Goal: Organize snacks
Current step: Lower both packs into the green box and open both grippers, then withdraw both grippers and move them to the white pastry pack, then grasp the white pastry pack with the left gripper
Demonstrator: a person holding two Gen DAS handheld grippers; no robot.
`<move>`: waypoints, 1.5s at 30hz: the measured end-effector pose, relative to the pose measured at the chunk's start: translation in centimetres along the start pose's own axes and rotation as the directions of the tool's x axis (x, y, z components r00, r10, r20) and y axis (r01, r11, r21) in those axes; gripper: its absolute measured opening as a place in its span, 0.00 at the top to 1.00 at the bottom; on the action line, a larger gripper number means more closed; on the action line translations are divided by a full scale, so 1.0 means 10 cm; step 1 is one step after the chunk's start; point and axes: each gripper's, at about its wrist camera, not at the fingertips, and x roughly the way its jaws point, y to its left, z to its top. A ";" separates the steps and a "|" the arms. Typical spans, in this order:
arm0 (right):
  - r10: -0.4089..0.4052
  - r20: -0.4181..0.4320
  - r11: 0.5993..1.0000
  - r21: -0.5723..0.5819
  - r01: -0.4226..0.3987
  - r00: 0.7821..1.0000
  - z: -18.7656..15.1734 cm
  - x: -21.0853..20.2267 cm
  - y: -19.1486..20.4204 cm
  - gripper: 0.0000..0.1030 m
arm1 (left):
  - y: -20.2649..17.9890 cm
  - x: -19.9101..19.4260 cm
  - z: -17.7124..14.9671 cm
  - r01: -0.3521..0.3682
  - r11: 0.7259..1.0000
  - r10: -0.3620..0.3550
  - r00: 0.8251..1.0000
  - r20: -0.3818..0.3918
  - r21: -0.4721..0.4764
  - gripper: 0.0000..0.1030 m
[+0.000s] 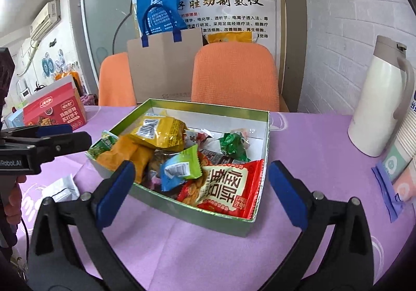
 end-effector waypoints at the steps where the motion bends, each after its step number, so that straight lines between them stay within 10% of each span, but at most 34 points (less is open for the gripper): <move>1: 0.008 0.004 1.000 -0.001 -0.008 1.000 -0.02 -0.04 0.03 0.01 | 0.01 -0.07 -0.04 -0.003 1.000 0.003 1.000 0.008 -0.002 0.16; 17: 0.144 -0.078 0.985 -0.083 -0.151 0.986 -0.44 -0.09 0.80 0.01 | 0.40 -0.52 -0.81 -0.105 0.993 0.105 0.994 -0.010 -0.059 0.16; 27: 0.248 -0.150 0.961 -0.091 -0.263 0.957 -0.55 0.12 1.23 0.01 | 1.44 -0.68 -0.94 -0.101 0.963 0.102 0.995 -0.010 -0.250 0.16; 34: 0.266 -0.191 0.954 -0.090 -0.287 0.945 -0.60 0.24 1.37 0.01 | 1.70 -0.22 -0.90 -0.008 0.963 -0.017 0.996 -0.093 -0.269 0.18; 39: 0.271 -0.224 0.954 -0.070 -0.292 0.936 -0.66 0.31 1.35 0.01 | 1.72 0.08 -1.04 0.110 0.940 -0.177 0.967 -0.185 -0.323 0.53; 45: 0.280 -0.278 0.951 -0.053 -0.306 0.919 -0.77 0.33 1.28 0.01 | 1.34 0.19 -1.11 0.207 0.939 -0.268 0.941 -0.207 -0.276 0.54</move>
